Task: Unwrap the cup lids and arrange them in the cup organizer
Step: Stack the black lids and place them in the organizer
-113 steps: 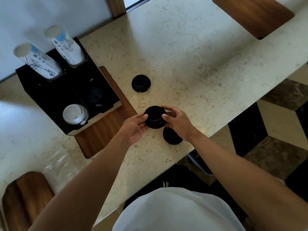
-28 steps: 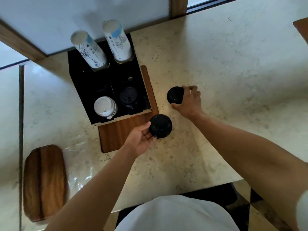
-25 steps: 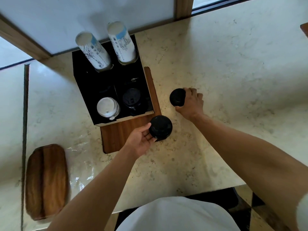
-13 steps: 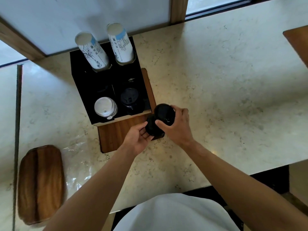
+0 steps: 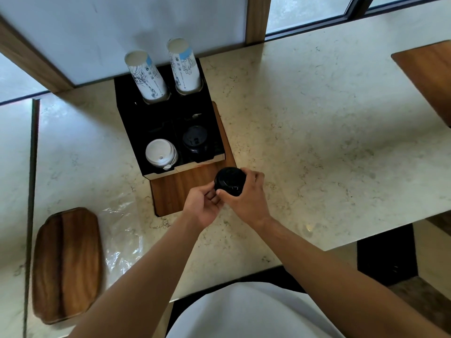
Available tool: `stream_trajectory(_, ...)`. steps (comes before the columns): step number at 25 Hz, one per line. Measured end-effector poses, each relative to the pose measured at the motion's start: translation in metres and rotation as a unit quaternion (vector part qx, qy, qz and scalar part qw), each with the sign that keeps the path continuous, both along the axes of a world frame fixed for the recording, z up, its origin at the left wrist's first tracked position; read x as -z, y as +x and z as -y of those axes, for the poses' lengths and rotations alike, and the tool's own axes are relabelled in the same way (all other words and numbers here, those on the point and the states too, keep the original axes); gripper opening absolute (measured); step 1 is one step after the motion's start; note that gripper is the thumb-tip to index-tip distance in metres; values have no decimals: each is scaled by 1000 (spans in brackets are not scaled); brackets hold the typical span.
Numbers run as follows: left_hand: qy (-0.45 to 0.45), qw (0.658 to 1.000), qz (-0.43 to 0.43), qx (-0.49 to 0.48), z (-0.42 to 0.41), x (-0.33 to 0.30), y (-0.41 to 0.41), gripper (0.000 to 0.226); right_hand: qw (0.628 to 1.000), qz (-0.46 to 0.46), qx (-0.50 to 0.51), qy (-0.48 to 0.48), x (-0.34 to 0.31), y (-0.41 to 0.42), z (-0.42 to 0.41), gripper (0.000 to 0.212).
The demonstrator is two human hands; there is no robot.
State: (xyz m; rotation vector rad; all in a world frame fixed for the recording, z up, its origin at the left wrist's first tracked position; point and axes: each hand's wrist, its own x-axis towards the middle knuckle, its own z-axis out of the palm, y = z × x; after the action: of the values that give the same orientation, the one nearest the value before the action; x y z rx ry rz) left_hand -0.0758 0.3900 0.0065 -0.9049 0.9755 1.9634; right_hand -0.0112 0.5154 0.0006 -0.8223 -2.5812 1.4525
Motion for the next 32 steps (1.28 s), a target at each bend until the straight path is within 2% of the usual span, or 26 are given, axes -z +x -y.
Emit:
stream_trajectory(7, 24, 1000, -3, -8, 11, -7, 8, 35, 998, -50, 23, -30, -8, 13, 14, 86)
stream_trajectory(11, 6, 999, -52, 10, 16, -16, 10, 44, 996, -68, 12, -55, -10, 14, 21, 89)
stream_trajectory(15, 3, 997, -80, 18, 25, -21, 10, 38, 993, -74, -1, -87, -13, 13, 27, 88)
stream_trajectory(17, 3, 996, -88, 21, 30, -22, 9, 37, 988, -70, 9, -136, -16, 11, 27, 77)
stream_trajectory(20, -8, 994, -102, 32, 37, -22, 9, 40, 962, -70, 62, -256, -15, 6, 22, 48)
stream_trajectory(22, -14, 994, -107, 34, 40, -20, 10, 41, 948, -63, 83, -301, -12, 4, 17, 32)
stream_trajectory(32, -64, 986, -130, 84, 45, -19, 4, 34, 903, -54, 117, -410, -8, -4, 8, 29)
